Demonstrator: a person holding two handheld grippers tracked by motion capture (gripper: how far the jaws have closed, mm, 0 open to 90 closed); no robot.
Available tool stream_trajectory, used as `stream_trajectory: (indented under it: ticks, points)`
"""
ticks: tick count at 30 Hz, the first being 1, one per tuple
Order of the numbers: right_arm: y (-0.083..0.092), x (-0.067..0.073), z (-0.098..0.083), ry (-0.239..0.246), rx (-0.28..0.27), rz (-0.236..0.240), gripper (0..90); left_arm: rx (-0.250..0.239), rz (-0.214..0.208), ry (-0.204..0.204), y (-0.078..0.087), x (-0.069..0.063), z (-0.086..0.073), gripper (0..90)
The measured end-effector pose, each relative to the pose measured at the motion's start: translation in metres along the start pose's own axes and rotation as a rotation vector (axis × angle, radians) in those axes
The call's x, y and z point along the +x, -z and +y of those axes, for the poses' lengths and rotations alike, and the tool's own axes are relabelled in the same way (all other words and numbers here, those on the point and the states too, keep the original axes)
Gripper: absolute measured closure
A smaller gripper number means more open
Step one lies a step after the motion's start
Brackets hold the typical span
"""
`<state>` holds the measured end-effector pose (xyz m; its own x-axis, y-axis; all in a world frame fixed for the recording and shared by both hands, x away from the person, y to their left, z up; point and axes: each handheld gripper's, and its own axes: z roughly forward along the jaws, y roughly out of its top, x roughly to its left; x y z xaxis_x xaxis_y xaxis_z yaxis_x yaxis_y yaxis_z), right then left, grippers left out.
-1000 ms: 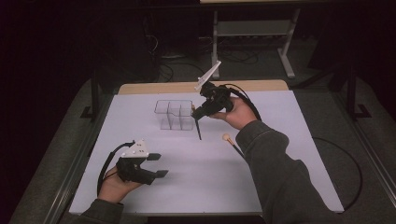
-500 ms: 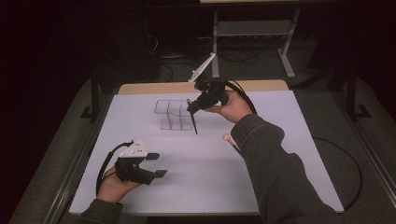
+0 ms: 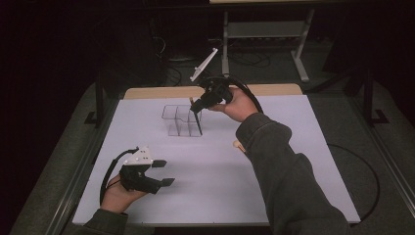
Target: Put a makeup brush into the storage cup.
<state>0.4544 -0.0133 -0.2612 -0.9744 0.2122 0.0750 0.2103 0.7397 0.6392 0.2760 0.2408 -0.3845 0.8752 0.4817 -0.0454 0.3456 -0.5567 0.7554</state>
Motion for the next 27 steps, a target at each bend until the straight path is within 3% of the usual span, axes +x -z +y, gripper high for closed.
stream_trajectory:
  ticks: [27]
  points:
    - [-0.007, -0.018, 0.041, 0.010, 0.009, -0.044, 83.2, -0.016, -0.007, 0.007, 0.003, 0.001, -0.001, 29.6]
